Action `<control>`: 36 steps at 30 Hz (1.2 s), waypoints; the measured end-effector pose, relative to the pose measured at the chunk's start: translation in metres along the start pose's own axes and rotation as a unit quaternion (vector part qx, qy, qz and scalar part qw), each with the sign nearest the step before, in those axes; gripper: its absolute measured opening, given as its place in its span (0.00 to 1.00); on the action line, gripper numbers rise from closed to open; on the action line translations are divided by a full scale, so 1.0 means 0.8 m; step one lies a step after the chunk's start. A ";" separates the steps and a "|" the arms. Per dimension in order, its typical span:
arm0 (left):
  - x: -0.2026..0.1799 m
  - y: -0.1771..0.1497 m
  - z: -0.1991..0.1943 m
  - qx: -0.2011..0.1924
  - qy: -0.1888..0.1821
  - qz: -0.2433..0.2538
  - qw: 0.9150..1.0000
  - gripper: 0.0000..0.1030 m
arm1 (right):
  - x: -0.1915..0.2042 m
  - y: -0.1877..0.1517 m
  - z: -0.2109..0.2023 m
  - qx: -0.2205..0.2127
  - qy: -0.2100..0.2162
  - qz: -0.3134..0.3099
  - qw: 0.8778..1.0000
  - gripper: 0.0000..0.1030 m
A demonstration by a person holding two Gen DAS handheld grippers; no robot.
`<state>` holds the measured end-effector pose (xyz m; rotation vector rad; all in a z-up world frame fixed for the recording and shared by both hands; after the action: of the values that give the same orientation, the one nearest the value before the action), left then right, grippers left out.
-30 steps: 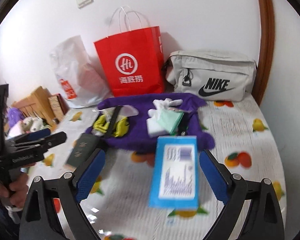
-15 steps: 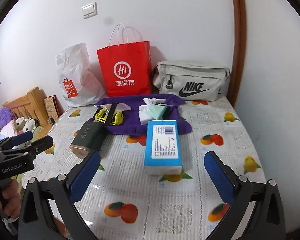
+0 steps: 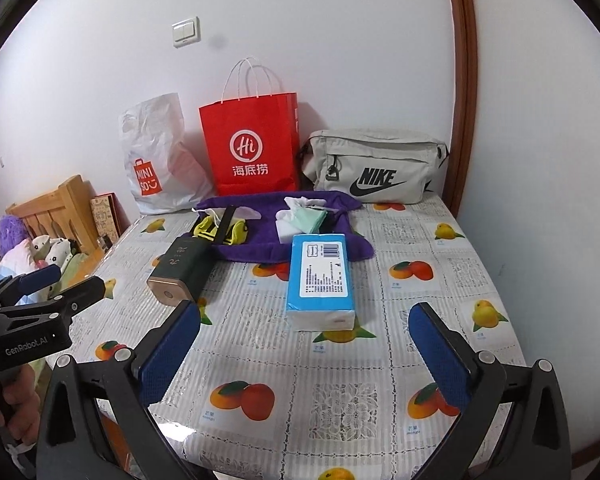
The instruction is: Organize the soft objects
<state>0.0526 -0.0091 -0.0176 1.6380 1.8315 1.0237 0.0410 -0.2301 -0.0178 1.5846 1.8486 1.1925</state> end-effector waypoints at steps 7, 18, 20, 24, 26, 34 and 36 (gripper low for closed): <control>0.007 -0.004 -0.004 -0.001 0.006 -0.004 1.000 0.90 | 0.008 -0.004 -0.004 -0.002 -0.002 -0.007 1.000 0.99; 0.007 -0.003 -0.008 -0.002 0.005 -0.002 1.000 0.90 | 0.013 -0.003 -0.012 -0.008 -0.003 -0.008 1.000 0.99; 0.007 -0.004 -0.008 -0.001 0.005 -0.002 1.000 0.90 | 0.013 -0.003 -0.013 -0.007 -0.003 -0.008 1.000 0.99; 0.006 -0.004 -0.009 -0.001 0.005 -0.002 1.000 0.90 | 0.013 -0.004 -0.014 -0.008 -0.003 -0.008 1.000 0.99; 0.005 -0.003 -0.010 -0.002 0.005 -0.002 1.000 0.90 | 0.013 -0.004 -0.016 -0.009 -0.003 -0.008 1.000 0.99; 0.004 -0.002 -0.012 -0.002 0.003 -0.001 1.000 0.90 | 0.013 -0.005 -0.018 -0.010 -0.002 -0.008 1.000 0.99; 0.003 -0.002 -0.013 -0.003 0.002 0.000 1.000 0.90 | 0.013 -0.005 -0.018 -0.009 -0.002 -0.009 1.000 0.99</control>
<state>0.0431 -0.0093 -0.0125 1.6327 1.8298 1.0329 0.0246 -0.2246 -0.0113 1.5559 1.8408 1.1946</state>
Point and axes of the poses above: each gripper's, at about its wrist camera, not at the fingertips, and z roughly the way its jaws point, x to its left, y to its top, the point moved 4 cm from there along z, roughly the way its jaws point, and after that the axes turned 14 degrees about y, right-handed, at the moved point
